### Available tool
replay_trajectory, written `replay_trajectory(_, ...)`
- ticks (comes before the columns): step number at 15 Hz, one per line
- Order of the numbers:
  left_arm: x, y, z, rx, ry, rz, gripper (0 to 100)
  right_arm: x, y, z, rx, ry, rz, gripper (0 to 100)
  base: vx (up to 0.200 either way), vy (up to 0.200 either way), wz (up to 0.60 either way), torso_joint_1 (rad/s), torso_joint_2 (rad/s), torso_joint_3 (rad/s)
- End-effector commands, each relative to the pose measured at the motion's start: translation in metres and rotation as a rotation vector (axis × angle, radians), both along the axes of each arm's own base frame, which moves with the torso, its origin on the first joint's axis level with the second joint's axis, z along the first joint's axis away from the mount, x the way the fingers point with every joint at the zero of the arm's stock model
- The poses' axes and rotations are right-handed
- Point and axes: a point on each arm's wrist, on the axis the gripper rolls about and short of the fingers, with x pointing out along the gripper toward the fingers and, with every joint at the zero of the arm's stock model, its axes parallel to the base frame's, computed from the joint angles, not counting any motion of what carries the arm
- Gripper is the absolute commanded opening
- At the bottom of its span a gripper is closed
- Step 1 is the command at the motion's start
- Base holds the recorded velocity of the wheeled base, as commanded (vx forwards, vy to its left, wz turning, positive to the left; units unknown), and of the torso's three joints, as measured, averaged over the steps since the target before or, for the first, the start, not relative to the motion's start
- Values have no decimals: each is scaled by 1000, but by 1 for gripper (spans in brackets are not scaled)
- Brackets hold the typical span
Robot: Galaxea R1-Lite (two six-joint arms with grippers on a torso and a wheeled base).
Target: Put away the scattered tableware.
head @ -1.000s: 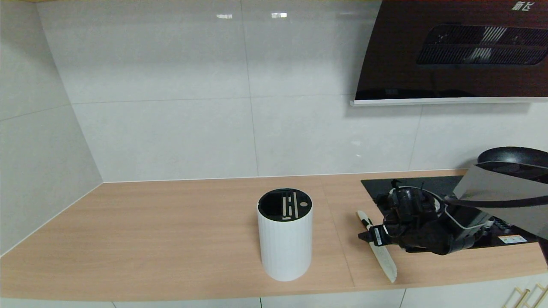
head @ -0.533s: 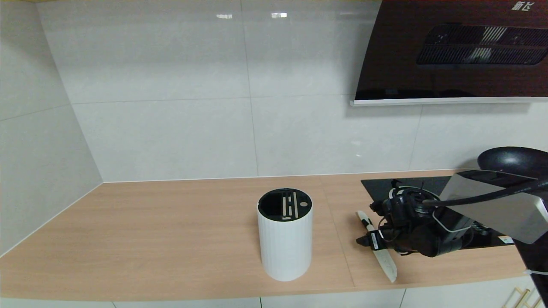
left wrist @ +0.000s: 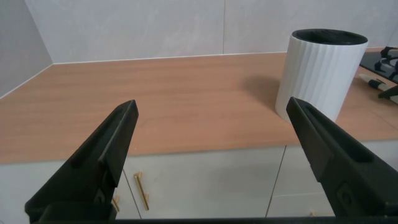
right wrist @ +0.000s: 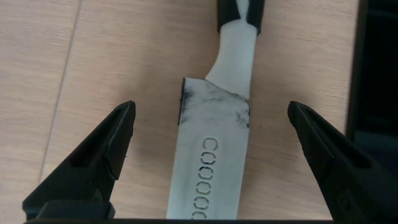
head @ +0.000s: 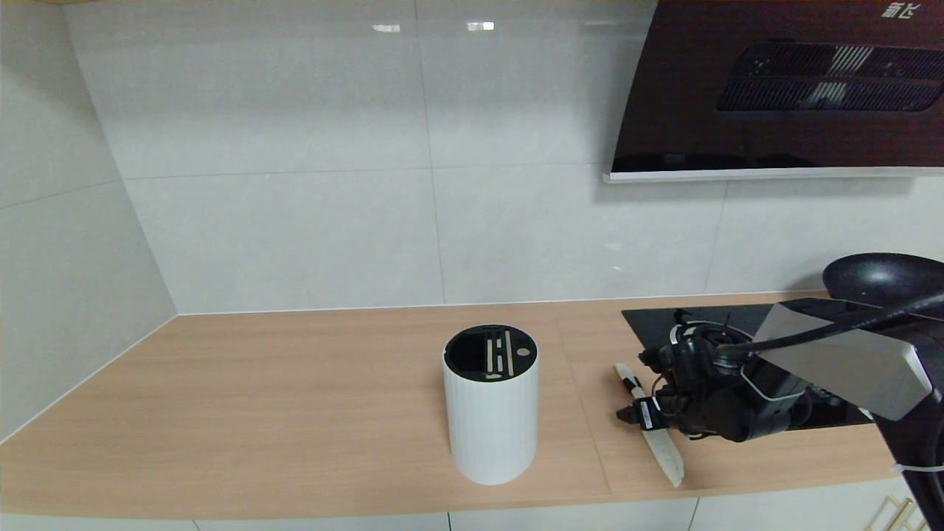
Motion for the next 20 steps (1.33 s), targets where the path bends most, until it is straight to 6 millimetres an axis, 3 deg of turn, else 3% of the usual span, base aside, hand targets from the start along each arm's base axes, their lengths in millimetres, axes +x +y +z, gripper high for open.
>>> replay_trajectory(1,0,0,0,0,0,0,100,1,0,1,0,-4,0,100,0,0,0,0,0,0)
replay_trajectory(8,0,0,0,0,0,0,100,2,1,1,-4,16,0,100,0,0,0,0,0,0)
replay_trajectory(9,0,0,0,0,0,0,100,2,1,0,-7,31,0,0,0,0,0,0,0,0)
replay_trajectory(20,0,0,0,-2,0,0,100,4,0,4,-43,34,-35,0,0,0,0,0,0,0)
